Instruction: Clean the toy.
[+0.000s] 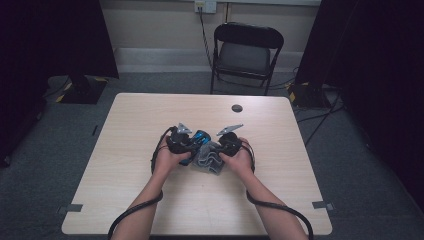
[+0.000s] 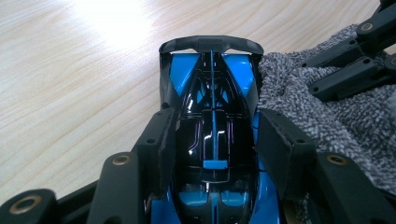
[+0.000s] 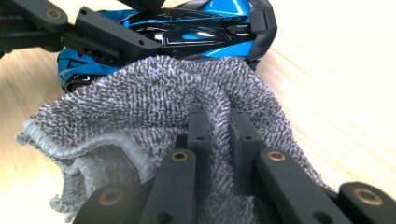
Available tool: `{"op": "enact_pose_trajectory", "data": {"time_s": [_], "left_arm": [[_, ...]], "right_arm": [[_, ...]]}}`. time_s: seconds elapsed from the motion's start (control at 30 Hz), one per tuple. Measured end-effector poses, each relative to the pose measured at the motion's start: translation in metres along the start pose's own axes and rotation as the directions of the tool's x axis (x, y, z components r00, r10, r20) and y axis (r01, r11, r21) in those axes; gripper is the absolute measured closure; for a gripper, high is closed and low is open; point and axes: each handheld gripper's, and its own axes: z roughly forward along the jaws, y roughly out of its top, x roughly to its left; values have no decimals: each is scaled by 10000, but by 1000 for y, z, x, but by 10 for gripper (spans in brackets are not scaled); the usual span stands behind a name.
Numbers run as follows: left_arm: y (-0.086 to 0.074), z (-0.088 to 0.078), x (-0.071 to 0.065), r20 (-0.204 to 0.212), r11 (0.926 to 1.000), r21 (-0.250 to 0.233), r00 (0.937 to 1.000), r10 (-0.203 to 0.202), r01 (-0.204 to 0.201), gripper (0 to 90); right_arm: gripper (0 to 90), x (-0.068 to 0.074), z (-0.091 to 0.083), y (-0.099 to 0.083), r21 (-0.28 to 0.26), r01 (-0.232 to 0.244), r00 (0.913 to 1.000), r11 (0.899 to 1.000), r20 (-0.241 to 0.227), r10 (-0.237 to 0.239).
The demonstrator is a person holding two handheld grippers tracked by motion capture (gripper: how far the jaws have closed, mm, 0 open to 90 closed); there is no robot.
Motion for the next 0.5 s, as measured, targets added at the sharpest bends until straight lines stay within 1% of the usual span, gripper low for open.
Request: {"op": "enact_pose_trajectory", "data": {"time_s": [0.07, 0.2, 0.33, 0.37, 0.4, 0.43, 0.5], "left_arm": [[0, 0, 0, -5, 10000, -8, 10000, -8, 8, 479], [0, 0, 0, -15, 10000, -13, 10000, -11, 11, 479], [0, 0, 0, -16, 10000, 4, 10000, -8, 8, 479], [0, 0, 0, -12, 10000, 4, 10000, -26, 26, 479], [0, 0, 0, -42, 10000, 18, 10000, 14, -14, 479], [0, 0, 0, -42, 10000, 18, 10000, 14, -14, 479], [0, 0, 0, -30, 10000, -2, 10000, -11, 11, 479]], "right_arm": [[809, 1, 0, 2, 90, 144, 9996, 9999, 227, -146], [810, 2, 0, 4, 234, 143, 9994, 9996, 317, -151], [810, 2, -1, 4, 240, 136, 9992, 9996, 380, -145], [810, 1, -2, 4, 224, 120, 9988, 9997, 466, -131], [810, -3, -4, 3, 178, -24, 9978, 9998, 665, 12], [810, -3, -4, 3, 178, -24, 9978, 9998, 665, 12], [810, -9, -7, 1, 93, -308, 9970, 9995, 713, 301]]}}
